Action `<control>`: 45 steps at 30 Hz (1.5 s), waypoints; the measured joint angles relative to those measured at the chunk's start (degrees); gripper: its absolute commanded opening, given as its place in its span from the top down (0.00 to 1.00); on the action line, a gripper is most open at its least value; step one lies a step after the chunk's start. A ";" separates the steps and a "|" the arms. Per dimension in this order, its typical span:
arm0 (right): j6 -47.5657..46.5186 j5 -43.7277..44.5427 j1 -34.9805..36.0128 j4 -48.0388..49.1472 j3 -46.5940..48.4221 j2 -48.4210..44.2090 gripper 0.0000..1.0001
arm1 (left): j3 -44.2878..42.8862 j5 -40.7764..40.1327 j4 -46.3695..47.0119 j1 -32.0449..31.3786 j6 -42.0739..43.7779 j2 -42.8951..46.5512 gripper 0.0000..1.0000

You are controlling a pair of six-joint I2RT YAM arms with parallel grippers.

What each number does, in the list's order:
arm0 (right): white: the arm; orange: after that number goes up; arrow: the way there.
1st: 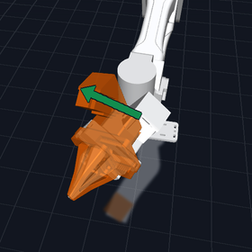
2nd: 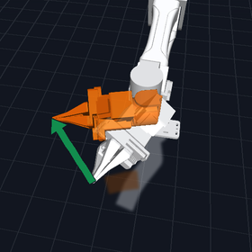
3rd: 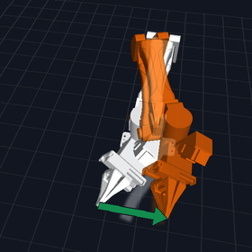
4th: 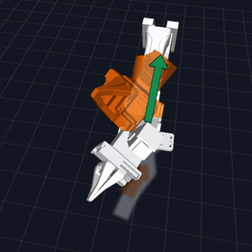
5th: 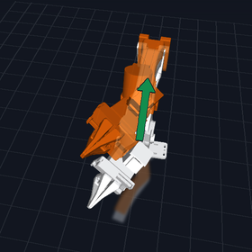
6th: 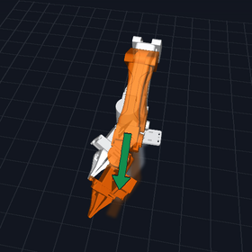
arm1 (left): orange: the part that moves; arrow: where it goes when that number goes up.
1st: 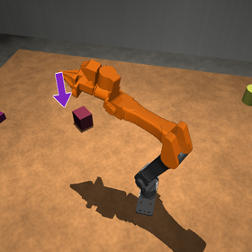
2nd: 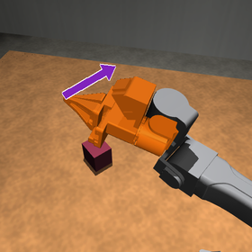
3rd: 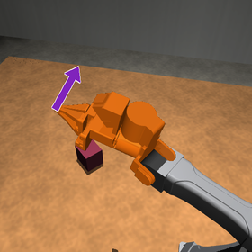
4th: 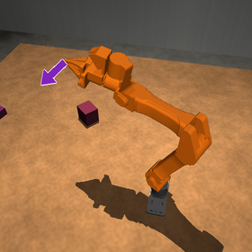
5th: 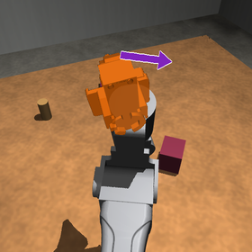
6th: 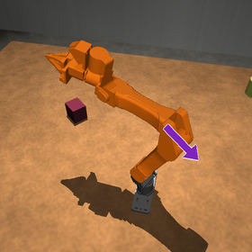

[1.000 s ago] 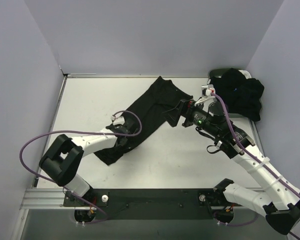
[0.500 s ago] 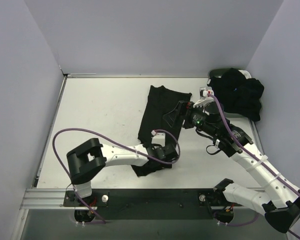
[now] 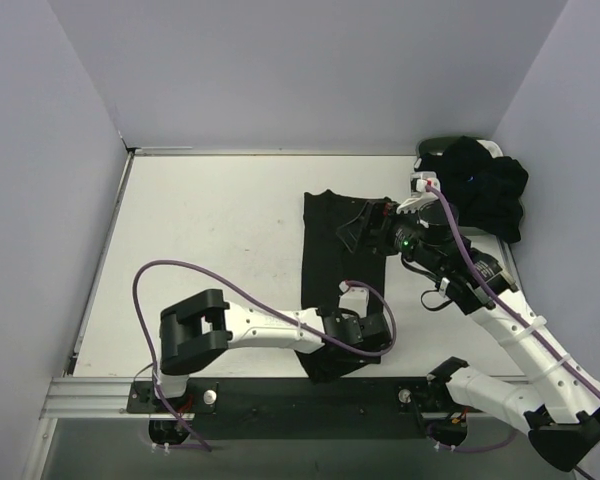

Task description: Fold and stack the t-shirts

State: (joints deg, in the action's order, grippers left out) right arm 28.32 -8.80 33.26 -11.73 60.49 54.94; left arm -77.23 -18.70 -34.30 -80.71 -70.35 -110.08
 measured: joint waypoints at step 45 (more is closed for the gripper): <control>3.76 9.46 -0.79 -6.75 5.86 46.53 0.00 | 10.93 -13.35 -25.44 24.79 8.68 62.07 0.03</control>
State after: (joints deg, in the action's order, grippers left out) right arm 32.08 0.67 32.47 -18.48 66.35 101.47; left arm -66.30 -32.05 -59.75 -55.92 -61.67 -48.01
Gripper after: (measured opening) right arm 0.999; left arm 0.975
